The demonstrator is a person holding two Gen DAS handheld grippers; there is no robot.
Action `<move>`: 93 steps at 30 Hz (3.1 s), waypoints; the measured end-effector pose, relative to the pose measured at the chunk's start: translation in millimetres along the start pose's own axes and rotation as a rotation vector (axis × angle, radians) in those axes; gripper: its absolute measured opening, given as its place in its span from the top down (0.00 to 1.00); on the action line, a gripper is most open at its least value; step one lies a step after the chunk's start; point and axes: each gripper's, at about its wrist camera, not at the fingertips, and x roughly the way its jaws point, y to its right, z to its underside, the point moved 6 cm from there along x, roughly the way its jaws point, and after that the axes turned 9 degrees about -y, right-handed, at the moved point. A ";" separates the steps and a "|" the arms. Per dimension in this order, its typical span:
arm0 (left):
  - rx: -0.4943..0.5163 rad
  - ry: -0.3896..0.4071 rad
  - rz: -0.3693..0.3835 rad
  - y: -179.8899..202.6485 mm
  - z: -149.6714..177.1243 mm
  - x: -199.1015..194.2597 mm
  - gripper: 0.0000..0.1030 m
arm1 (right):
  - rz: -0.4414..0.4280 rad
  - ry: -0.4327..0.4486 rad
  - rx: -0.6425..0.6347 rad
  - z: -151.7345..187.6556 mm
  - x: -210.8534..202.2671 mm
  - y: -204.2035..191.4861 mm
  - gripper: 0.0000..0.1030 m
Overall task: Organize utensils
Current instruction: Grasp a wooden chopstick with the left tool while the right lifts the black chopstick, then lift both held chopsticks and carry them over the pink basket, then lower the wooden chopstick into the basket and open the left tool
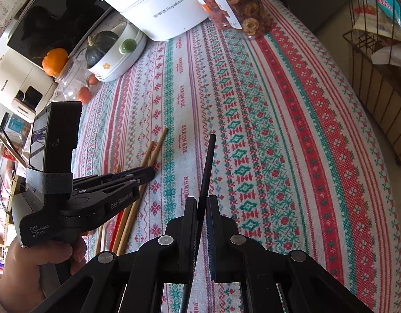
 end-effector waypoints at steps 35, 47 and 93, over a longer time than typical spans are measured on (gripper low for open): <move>0.040 0.493 0.216 -62.6 160.7 -163.1 0.94 | 0.445 -0.089 -0.224 6.6 79.0 -30.1 0.78; -0.014 0.611 0.246 -103.8 187.2 -200.7 0.94 | 0.305 0.074 -0.270 25.7 26.5 -58.4 0.95; -0.213 0.738 0.108 -201.8 147.3 -193.9 0.94 | -0.088 0.593 -0.559 54.1 -105.7 -277.7 0.95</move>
